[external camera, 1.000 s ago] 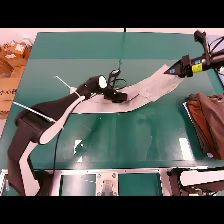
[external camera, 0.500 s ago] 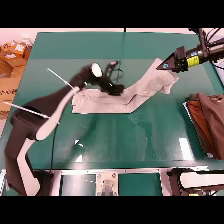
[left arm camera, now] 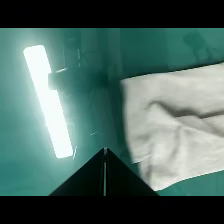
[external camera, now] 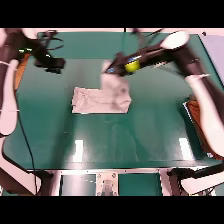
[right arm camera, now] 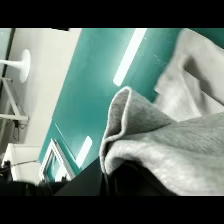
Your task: Fold the shirts.
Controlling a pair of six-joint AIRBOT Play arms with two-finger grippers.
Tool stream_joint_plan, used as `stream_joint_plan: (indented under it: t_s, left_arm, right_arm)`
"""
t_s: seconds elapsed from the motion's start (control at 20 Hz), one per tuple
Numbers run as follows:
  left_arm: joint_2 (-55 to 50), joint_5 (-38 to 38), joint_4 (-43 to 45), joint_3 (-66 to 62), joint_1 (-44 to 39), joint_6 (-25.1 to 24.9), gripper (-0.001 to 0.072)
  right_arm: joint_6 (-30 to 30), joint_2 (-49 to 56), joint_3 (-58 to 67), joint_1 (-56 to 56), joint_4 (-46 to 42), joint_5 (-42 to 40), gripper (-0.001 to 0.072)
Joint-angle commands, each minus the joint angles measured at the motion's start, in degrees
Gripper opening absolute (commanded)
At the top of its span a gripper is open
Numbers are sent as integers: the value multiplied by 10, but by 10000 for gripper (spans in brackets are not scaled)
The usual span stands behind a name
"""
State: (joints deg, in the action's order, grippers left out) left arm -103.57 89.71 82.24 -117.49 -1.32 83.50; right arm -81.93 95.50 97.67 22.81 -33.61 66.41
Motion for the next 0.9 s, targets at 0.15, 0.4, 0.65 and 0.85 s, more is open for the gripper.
stream_joint_plan:
  t_s: [0.15,0.4,0.65,0.85]
  left_arm:
    - [11,22,15,-5,117,-1,24]
    - [11,12,-4,-5,129,0,24]
    - [11,14,-19,3,129,5,24]
    - [10,12,-19,23,129,5,24]
  right_arm:
    - [31,193,2,214,127,-381,576]
    - [31,178,2,109,126,-199,14]
    - [38,96,-45,-32,54,-71,14]
    - [37,-43,-212,-147,-74,-65,241]
